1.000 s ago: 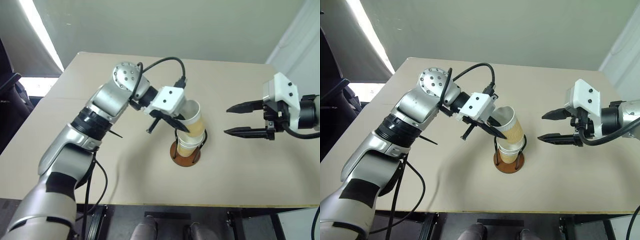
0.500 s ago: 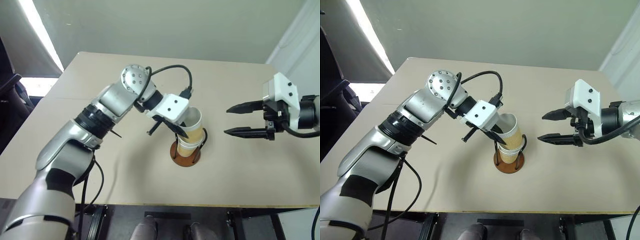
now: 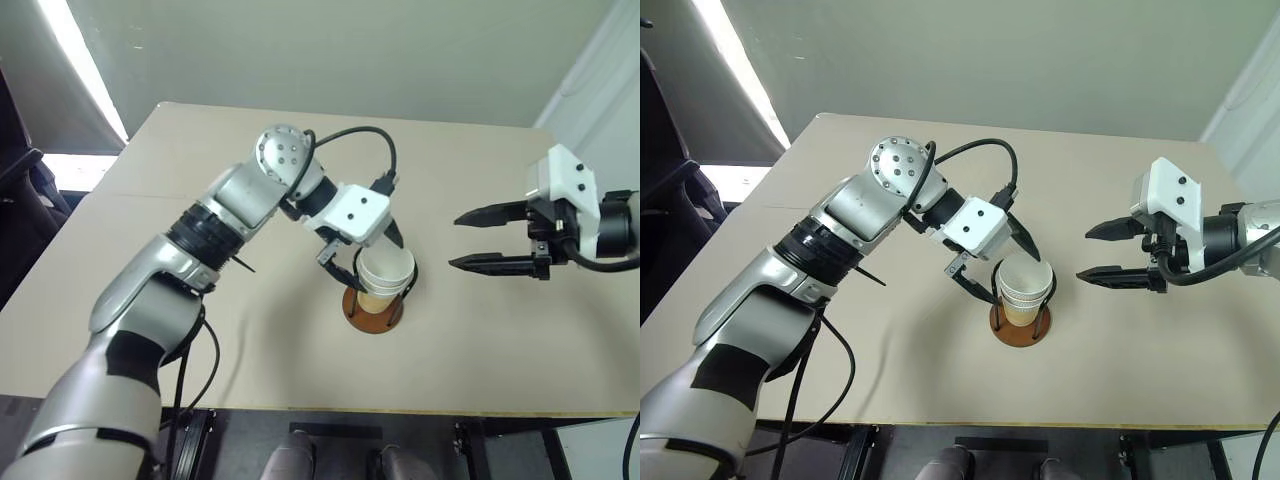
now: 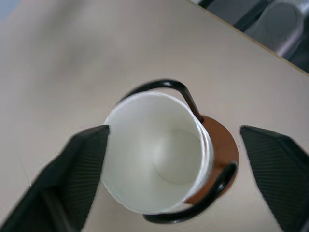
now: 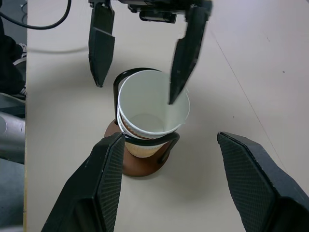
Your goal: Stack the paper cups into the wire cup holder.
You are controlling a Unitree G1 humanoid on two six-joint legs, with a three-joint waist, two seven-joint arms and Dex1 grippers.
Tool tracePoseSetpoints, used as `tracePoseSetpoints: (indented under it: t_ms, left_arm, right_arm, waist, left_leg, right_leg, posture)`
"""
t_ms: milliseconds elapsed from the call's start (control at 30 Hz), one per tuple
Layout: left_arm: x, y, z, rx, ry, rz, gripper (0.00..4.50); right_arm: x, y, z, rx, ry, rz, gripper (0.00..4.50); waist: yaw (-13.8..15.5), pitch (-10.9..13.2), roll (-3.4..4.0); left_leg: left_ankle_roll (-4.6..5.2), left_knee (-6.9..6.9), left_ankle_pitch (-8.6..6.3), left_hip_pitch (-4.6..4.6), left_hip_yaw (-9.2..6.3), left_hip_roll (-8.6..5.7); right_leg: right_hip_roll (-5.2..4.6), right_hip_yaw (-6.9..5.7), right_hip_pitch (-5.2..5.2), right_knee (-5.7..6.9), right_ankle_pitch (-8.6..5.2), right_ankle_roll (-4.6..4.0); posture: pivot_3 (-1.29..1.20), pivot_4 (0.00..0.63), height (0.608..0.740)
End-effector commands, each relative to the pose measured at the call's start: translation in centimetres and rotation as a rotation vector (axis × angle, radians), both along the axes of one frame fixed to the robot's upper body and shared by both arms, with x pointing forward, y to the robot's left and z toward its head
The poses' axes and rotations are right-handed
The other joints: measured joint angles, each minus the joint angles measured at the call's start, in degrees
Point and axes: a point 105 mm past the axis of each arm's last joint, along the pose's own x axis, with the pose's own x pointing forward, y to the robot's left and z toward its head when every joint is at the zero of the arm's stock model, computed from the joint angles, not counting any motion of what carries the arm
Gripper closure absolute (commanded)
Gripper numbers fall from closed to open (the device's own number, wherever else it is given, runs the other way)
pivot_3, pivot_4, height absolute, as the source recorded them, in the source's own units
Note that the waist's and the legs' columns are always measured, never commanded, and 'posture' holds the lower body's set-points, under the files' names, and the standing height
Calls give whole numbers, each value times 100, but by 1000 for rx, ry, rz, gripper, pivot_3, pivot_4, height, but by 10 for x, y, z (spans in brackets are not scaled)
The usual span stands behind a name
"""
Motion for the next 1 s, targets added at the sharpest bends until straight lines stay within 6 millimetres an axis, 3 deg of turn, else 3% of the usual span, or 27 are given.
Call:
tracePoseSetpoints:
  t_ms: [33, 267, 433, 767, 1000]
  left_arm:
    - [-3, -5, 31, -123, 27, 14, 24]
    - [17, 33, 75, -475, 204, 303, 24]
    - [29, 73, 84, -707, 279, 531, 24]
    - [72, 175, 33, -1052, 293, 1174, 24]
    - [80, 217, 7, -1144, 227, 1407, 24]
  right_arm:
    - [-1, 1, 12, 15, -50, 1, 1415]
    - [14, -10, 7, 115, -46, -119, 1415]
    - [28, -25, -3, 198, -38, -235, 1415]
    - [76, -80, -37, 337, -62, -600, 1415]
    - [107, -113, -52, 398, -95, -818, 1415]
  waist:
    - [2, 0, 0]
    - [-5, -2, 4]
    - [-12, -3, 4]
    - [-9, -2, 4]
    - [-32, -2, 4]
  left_leg:
    - [0, 1, 0, 0, 2, 0]
    - [3, 0, 2, 6, 20, 4]
    - [7, 3, 4, 14, 30, 5]
    - [11, 26, 9, 45, 43, 4]
    - [10, 43, 14, 68, 52, -1]
  right_leg:
    - [0, 0, 0, -1, 1, 1]
    - [1, 8, -5, 6, 1, 3]
    - [1, 11, -3, 6, 1, 6]
    - [1, 24, 6, 18, 1, 6]
    - [1, 44, 9, 61, 2, 6]
  posture:
    - [0, 150, 740]
    - [0, 150, 740]
    - [0, 150, 740]
    - [0, 150, 740]
    - [0, 150, 740]
